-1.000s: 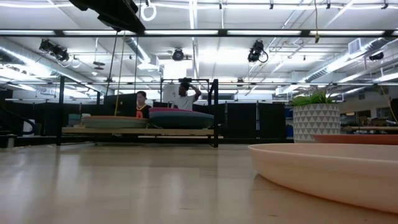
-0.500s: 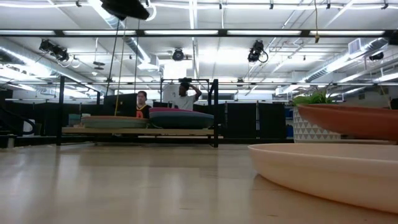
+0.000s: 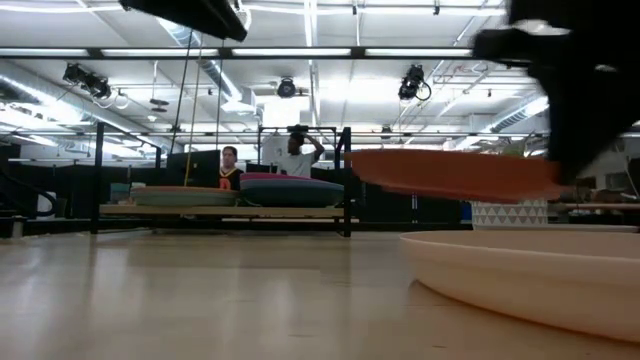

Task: Place and stack plates onto a shelf
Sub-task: Stack the orange plate on top of the pink plate on the shelf

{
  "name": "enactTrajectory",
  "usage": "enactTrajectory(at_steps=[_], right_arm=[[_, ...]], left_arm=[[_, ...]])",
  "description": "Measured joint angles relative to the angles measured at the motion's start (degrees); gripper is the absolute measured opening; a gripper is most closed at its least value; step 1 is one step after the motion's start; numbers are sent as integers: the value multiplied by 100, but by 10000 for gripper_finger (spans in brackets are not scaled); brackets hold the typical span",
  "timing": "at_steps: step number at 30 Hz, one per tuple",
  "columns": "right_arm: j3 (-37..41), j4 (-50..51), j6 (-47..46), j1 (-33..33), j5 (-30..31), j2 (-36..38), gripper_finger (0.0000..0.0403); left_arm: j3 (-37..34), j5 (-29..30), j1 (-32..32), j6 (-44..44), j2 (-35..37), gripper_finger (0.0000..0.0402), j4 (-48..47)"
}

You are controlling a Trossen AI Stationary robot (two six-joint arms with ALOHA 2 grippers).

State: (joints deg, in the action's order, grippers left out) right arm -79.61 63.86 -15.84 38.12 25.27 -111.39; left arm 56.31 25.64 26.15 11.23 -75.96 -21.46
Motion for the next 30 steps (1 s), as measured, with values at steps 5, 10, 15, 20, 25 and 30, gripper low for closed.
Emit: enactTrajectory(at_steps=[5, 10, 15, 20, 25, 30], right_arm=[[-387, -350, 975, -481, -332, 2, 18], [-734, -509, 1673, -775, -584, 22, 18], [-968, -646, 2130, -1053, -755, 144, 18], [-1053, -858, 2461, -1306, -1116, 231, 18], [-1054, -1064, 2546, -1443, -1188, 423, 18], [-1054, -1386, 2630, -1478, -1367, 537, 18]], left_arm=[[-7, 37, 50, 1047, -341, 159, -11], [-7, 543, 111, 2146, -753, 207, 7], [-9, 1098, 96, 3023, -1015, 234, 124], [-9, 1381, 66, 3605, -1156, 230, 324], [-11, 1579, 76, 3814, -1213, 214, 339], [-7, 1759, 83, 3938, -1218, 188, 379]])
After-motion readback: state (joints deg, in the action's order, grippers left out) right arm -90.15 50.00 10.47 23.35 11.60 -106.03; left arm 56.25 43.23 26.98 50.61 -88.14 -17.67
